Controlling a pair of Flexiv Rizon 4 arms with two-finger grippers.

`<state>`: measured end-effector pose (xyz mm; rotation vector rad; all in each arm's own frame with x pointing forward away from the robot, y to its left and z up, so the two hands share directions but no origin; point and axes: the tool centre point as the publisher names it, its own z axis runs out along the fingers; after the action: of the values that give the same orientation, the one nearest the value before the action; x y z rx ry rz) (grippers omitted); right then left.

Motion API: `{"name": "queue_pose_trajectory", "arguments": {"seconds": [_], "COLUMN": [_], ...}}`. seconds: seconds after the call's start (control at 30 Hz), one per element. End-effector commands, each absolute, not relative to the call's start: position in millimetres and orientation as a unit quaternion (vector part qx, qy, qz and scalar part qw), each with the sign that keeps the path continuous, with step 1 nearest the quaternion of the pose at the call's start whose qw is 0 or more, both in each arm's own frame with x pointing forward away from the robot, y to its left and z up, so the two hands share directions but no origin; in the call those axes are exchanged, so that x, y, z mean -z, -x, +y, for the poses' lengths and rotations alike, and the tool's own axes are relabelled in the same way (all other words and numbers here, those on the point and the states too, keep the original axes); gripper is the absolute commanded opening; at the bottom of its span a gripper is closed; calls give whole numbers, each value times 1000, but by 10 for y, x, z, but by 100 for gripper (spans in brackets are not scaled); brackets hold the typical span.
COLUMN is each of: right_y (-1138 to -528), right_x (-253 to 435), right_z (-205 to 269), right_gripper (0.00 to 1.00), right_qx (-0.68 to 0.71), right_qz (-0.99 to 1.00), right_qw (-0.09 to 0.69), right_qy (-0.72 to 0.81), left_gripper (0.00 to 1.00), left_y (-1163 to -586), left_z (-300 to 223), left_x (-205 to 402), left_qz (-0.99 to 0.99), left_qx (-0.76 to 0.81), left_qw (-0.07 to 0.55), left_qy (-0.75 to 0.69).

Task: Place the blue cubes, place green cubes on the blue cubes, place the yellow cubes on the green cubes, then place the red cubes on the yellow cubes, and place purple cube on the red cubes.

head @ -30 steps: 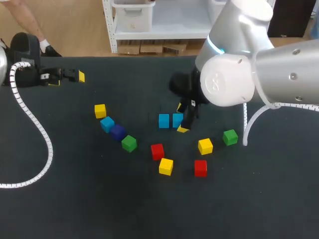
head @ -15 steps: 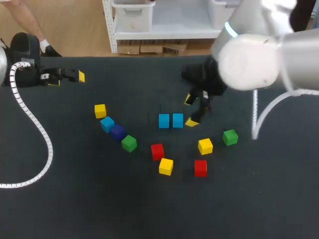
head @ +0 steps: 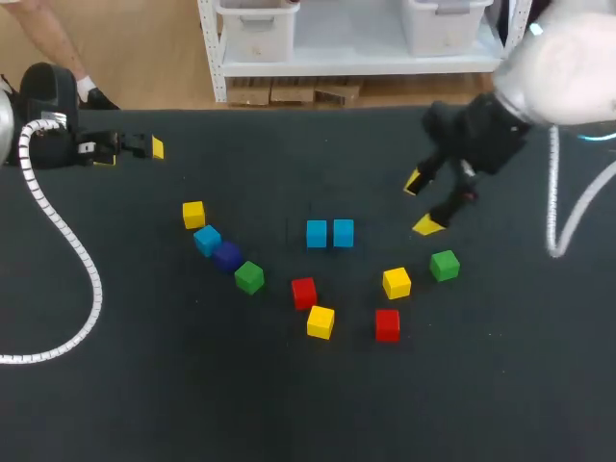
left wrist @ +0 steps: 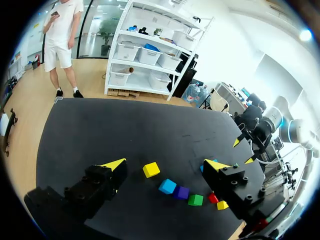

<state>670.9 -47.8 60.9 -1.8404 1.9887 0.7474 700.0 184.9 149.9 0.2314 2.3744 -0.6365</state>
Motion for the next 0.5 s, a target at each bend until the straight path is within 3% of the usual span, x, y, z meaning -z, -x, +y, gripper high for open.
{"name": "queue_pose_trajectory", "arguments": {"seconds": [0.03, 0.5], "right_y": [-6608, -6560], "right_x": [-649, -729], "right_z": [-677, -964], "right_gripper": [100, 100], "right_qx": [-285, -266], "right_qz": [693, 683], "right_qw": [194, 175], "right_qy": [633, 658], "left_gripper": [100, 100], "left_y": [-7000, -7000], "left_z": [1850, 1850], "left_x": [-1500, -1500], "left_qz": [908, 908], "left_qx": [243, 243], "left_qw": [330, 330], "left_qy": [-88, -88]}}
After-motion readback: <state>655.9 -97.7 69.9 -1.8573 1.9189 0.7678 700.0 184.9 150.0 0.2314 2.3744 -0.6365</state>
